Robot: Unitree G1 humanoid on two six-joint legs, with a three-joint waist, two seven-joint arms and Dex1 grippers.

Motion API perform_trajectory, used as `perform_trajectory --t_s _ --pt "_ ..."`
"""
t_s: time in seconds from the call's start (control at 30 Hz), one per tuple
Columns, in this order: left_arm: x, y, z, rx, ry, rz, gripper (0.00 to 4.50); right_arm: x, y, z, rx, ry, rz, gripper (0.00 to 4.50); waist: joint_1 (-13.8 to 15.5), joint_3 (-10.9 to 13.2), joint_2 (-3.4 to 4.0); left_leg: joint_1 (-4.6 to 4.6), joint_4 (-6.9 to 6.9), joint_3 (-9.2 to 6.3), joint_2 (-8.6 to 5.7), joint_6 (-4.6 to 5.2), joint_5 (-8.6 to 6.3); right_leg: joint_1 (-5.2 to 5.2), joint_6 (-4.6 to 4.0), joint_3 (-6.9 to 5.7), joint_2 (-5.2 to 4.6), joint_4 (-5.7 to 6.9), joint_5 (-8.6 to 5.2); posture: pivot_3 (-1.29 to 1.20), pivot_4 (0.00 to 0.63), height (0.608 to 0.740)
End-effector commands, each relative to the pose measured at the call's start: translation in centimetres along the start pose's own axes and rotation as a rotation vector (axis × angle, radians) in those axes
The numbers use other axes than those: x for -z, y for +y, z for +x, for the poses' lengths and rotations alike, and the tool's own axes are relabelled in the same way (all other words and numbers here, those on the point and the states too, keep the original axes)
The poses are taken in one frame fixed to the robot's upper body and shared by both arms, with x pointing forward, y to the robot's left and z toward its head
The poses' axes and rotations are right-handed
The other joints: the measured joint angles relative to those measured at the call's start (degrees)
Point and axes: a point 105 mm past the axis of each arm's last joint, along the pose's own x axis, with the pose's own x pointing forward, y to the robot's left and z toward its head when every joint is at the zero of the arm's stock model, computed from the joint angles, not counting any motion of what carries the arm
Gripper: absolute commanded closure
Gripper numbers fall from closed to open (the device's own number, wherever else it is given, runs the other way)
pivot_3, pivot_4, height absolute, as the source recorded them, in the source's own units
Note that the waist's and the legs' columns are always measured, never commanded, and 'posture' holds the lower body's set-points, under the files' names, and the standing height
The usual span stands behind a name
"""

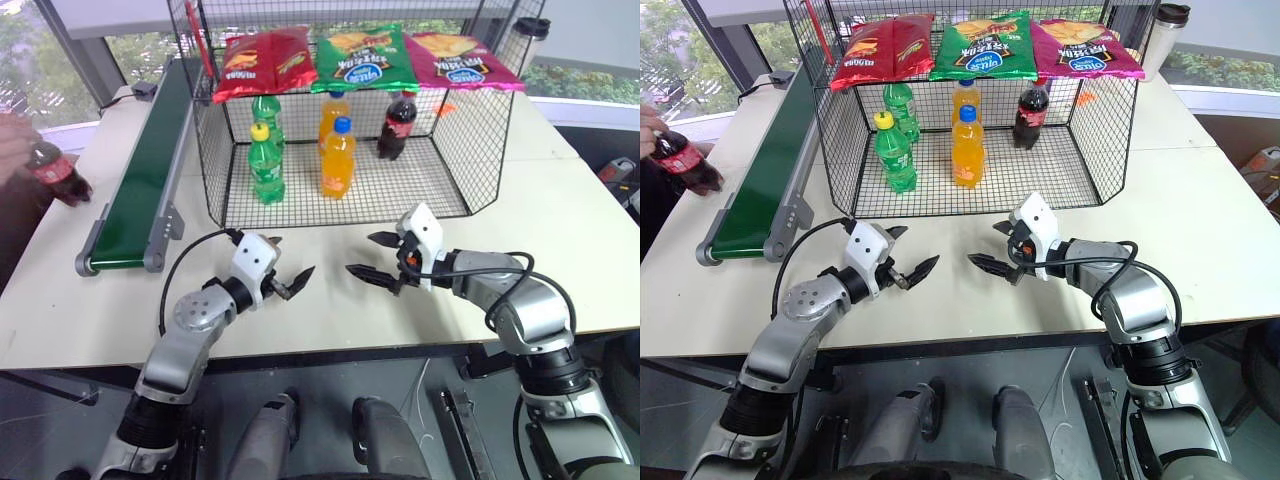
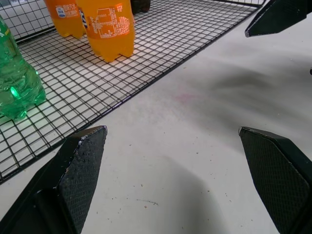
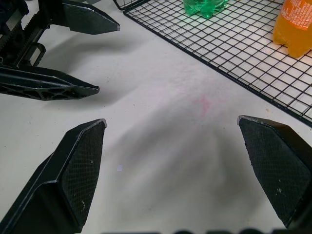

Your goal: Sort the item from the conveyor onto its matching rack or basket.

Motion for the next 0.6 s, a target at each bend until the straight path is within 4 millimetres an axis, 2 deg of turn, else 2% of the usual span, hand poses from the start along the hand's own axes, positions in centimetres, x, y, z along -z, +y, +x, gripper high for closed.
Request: perform_trajectory --t_s 0.03,0.6 --pt "-1.66 0.26 -0.38 -0.008 -0.077 0.025 0.0 -1.15 0.61 -0.23 -0.016 -0.038 -0.037 0.02 0.0 0.0 0.0 0.0 0.0 0.0 0.0 0.0 0.0 0.0 0.0 0.0 0.0 0.0 0.0 0.0 0.15 0.738" --pt "-1.49 0.31 -0.39 -0.012 -0.063 0.031 0.0 -1.24 0.69 -0.22 -0.022 -0.041 -0.036 0.02 0.0 0.0 0.0 0.0 -0.02 0.0 0.0 0.0 0.0 0.0 -0.01 0.0 0.0 -0.01 0.01 0.0 0.15 0.738"
